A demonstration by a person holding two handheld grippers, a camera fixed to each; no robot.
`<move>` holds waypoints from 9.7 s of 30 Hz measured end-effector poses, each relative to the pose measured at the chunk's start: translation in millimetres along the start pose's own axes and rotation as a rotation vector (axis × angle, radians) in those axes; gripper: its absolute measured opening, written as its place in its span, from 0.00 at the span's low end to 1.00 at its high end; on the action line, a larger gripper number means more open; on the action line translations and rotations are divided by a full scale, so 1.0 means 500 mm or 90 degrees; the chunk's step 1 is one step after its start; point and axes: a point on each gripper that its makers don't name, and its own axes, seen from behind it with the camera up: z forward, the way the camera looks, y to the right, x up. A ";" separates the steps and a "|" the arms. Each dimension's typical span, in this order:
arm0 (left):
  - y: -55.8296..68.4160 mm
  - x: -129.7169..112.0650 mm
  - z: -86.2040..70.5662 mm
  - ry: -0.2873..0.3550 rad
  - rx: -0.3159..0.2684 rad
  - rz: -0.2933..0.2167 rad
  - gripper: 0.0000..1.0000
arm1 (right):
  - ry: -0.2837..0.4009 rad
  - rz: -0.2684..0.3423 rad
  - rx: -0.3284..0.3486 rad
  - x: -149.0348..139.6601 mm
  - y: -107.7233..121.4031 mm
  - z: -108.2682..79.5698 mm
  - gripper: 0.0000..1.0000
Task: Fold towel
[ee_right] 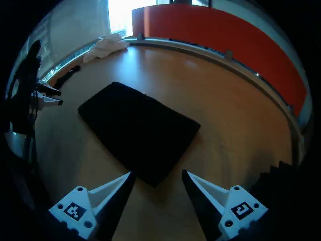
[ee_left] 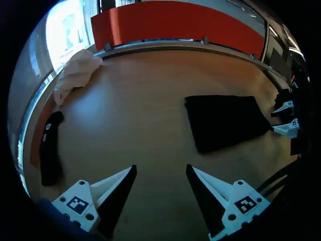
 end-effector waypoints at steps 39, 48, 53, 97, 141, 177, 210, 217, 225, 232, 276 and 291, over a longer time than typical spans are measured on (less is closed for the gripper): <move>-0.025 -0.036 -0.031 -0.002 0.016 -0.027 0.91 | -0.041 -0.074 0.019 -0.016 0.004 0.014 0.06; -0.032 -0.035 -0.034 0.000 0.018 -0.034 0.91 | -0.003 -0.090 0.006 0.056 0.003 -0.010 0.06; -0.035 -0.030 -0.039 0.006 0.019 -0.039 0.91 | 0.029 -0.114 0.000 0.119 -0.004 -0.024 0.06; -0.076 -0.012 -0.097 0.037 0.028 -0.084 0.91 | 0.112 -0.294 0.118 0.399 -0.244 0.051 0.06; -0.095 -0.039 -0.118 0.042 0.027 -0.102 0.91 | 0.034 -0.256 0.196 0.324 -0.370 0.166 0.69; -0.085 -0.033 -0.119 0.046 0.021 -0.092 0.91 | -0.026 -0.174 0.126 0.153 -0.256 0.120 0.73; -0.081 -0.033 -0.122 0.046 0.020 -0.084 0.91 | -0.026 -0.124 0.099 0.131 -0.242 0.136 0.06; -0.080 -0.029 -0.124 0.050 0.018 -0.083 0.91 | 0.001 -0.126 0.090 0.170 -0.236 0.117 0.05; -0.080 -0.012 -0.129 0.061 0.014 -0.080 0.91 | 0.053 -0.143 0.076 0.257 -0.230 0.078 0.05; -0.079 0.016 -0.140 0.078 0.007 -0.076 0.91 | 0.103 -0.160 0.066 0.349 -0.228 0.031 0.05; -0.027 0.120 -0.142 0.120 -0.023 -0.034 0.91 | 0.228 -0.111 -0.018 0.507 -0.051 -0.193 0.05; 0.004 0.135 -0.132 0.116 -0.027 -0.023 0.91 | 0.229 -0.066 -0.087 0.463 0.140 -0.294 0.05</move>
